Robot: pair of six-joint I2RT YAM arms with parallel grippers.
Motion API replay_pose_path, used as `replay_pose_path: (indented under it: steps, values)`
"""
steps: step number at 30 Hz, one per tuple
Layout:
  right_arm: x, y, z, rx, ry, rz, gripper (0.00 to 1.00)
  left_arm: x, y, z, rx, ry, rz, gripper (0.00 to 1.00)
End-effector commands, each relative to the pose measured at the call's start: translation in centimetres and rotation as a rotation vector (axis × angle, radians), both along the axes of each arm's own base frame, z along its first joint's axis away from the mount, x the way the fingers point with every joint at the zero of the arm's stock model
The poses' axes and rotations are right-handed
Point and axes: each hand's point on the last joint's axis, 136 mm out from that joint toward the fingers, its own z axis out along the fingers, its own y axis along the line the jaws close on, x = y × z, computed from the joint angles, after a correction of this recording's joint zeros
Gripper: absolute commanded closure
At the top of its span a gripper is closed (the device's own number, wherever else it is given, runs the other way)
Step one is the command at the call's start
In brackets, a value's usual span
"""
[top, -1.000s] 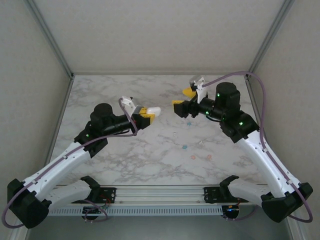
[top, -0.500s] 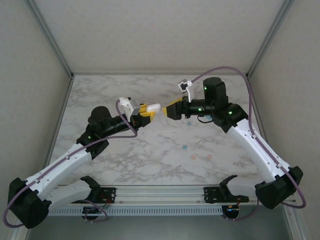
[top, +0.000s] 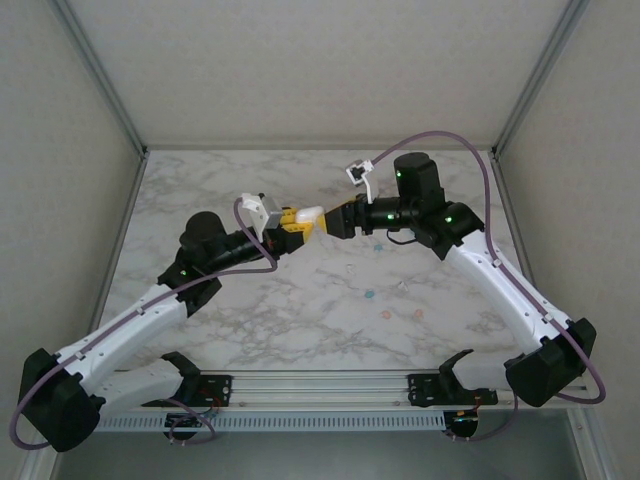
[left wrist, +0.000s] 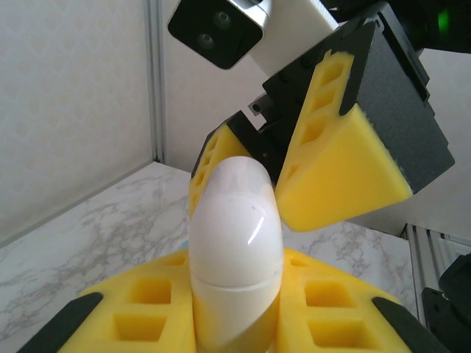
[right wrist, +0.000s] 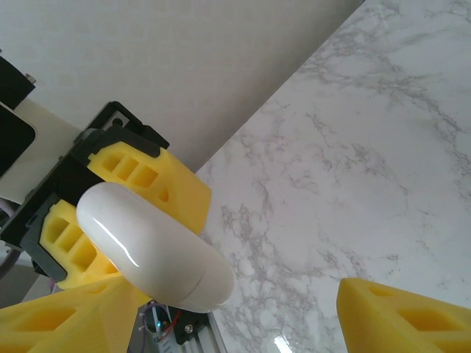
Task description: Insert the wireless bluetooth earbuds into the charging case
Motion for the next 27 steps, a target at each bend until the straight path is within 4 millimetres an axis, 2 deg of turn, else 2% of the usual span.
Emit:
replay_pose_path:
  steps: [1, 11, 18, 22, 23, 25, 27]
  values:
    - [1.4, 0.4, 2.5, 0.047, -0.067, -0.043, 0.27, -1.2, -0.5, 1.1, -0.024, -0.027, -0.064, 0.91]
    - [3.6, 0.2, 3.0, 0.024, -0.086, -0.134, 0.26, -1.1, -0.5, 0.8, -0.017, -0.027, -0.057, 0.91]
    - [2.7, -0.5, 5.7, 0.083, -0.162, -0.142, 0.19, 0.3, 0.7, -0.2, 0.006, -0.017, 0.062, 0.9]
    - [3.4, -3.5, 6.7, 0.05, -0.24, -0.315, 0.15, 1.0, 1.8, -0.6, -0.002, -0.024, 0.143, 0.89]
    - [4.1, -4.9, 6.5, 0.024, -0.256, -0.396, 0.12, 1.1, 2.1, -0.6, -0.006, -0.026, 0.161, 0.89]
    - [5.7, -7.9, 5.0, -0.044, -0.257, -0.566, 0.1, 1.1, 2.6, -0.7, -0.012, -0.028, 0.187, 0.89]
    - [7.5, -11.7, 1.9, -0.159, -0.182, -0.735, 0.17, 0.8, 3.0, -0.5, -0.023, -0.032, 0.2, 0.9]
